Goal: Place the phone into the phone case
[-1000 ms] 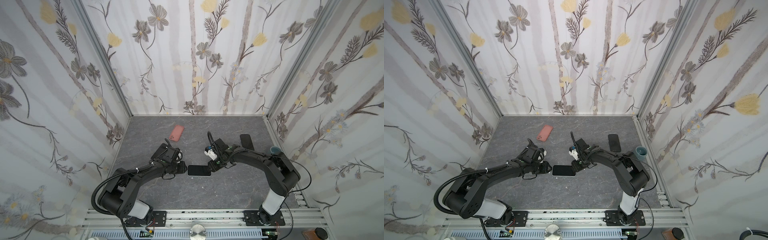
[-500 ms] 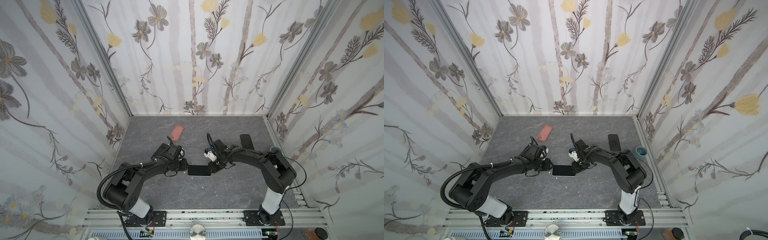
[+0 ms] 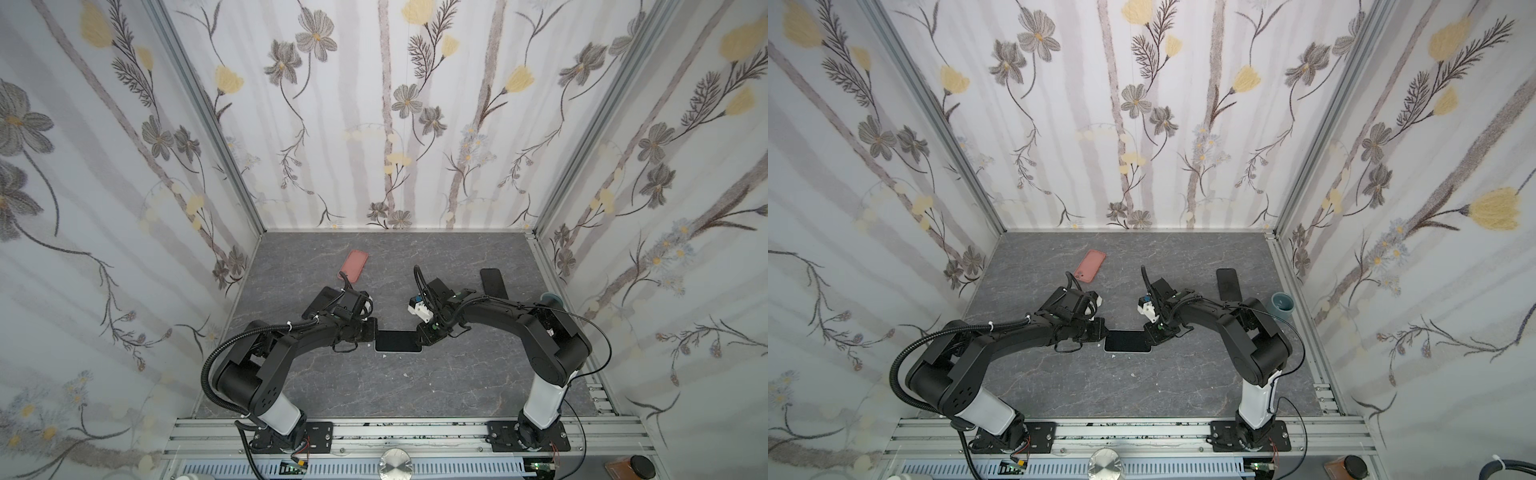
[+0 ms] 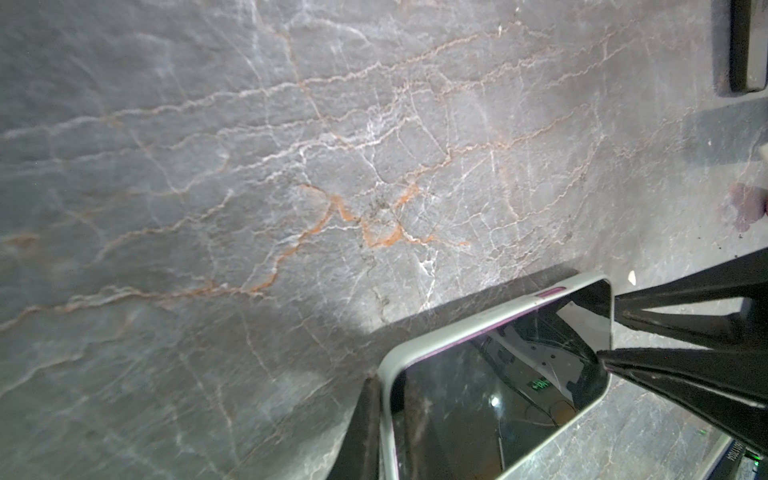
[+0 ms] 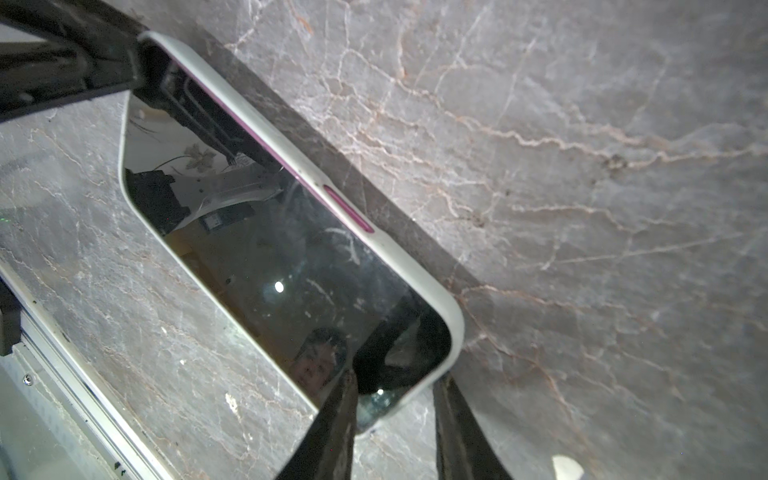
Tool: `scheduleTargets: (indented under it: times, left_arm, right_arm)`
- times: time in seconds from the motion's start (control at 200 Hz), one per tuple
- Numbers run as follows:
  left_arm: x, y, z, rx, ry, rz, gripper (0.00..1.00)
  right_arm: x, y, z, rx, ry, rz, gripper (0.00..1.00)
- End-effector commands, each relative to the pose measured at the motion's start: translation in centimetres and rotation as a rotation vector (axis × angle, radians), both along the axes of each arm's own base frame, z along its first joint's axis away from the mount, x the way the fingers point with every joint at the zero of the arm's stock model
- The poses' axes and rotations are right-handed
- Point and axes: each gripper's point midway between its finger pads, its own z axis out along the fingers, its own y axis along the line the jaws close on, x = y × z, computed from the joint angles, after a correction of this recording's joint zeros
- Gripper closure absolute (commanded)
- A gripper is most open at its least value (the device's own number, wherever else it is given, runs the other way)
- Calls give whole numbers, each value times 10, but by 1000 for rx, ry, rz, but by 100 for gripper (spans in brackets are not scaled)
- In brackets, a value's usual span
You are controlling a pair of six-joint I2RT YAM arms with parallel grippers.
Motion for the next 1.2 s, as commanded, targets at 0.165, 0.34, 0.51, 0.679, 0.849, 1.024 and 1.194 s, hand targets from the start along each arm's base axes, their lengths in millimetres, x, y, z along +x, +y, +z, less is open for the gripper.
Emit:
scheduleTargets:
  times: [0.165,0.34,0.51,0.679,0.849,1.024,1.194]
  left_arm:
    - [-16,17,-24,121,57,-9,93]
    - [-19,24,-29,180,51,-13,95]
    - [-17,27,-26,208,29,-12,95]
    - [-3,11,4,125,-44,-21,88]
    - [18,-3,63,22,-197,-20,76]
    - [34,11,121,37,-406,-7,50]
    - [34,43,158,139,-610,23,22]
  right_arm:
    - [-13,-5,-8,-28,49,13,67]
    - [-6,-7,0,-46,8,5,65]
    - [5,-3,21,-35,-71,4,58]
    - [14,7,47,-24,-179,39,50]
    - [9,18,59,-72,-308,188,43]
    - [-2,31,54,-181,-472,438,29]
    - [-4,47,54,-131,-509,534,23]
